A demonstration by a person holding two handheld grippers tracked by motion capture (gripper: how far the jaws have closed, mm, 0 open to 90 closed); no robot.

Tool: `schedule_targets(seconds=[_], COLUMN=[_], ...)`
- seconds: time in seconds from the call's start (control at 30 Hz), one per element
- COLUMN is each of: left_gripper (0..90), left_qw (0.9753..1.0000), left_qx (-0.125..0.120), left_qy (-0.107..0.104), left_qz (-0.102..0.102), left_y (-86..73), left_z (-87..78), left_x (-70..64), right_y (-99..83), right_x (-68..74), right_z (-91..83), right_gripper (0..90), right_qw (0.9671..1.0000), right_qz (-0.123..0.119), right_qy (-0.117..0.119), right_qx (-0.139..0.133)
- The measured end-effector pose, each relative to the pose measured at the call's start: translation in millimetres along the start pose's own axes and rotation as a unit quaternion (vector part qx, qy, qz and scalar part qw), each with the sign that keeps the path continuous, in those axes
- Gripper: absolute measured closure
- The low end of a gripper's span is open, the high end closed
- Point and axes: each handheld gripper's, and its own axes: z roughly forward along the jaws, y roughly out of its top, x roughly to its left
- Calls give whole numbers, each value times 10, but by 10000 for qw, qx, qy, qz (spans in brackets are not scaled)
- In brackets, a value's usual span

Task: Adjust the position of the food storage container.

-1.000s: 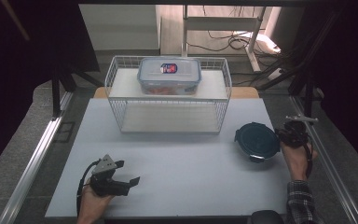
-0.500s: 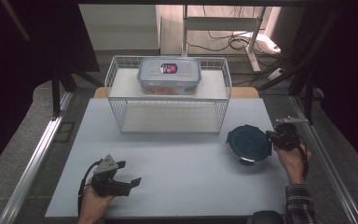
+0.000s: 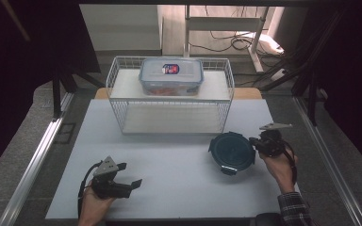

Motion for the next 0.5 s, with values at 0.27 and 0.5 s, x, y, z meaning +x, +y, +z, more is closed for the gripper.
schedule_targets(seconds=[0.27, 0.5], left_gripper=[92, 80], left_qw=[10000, 10000], left_qx=[33, 72], left_qy=[-34, -35], left_qz=[-31, -10], left_y=[-4, -9], left_z=[11, 13], left_x=[5, -3], right_y=[60, 71], right_x=[422, 597], right_z=[85, 100], right_gripper=[897, 896], right_qw=[9985, 9975], right_qz=[-340, -558], right_qy=[415, 420], right_qx=[40, -53])
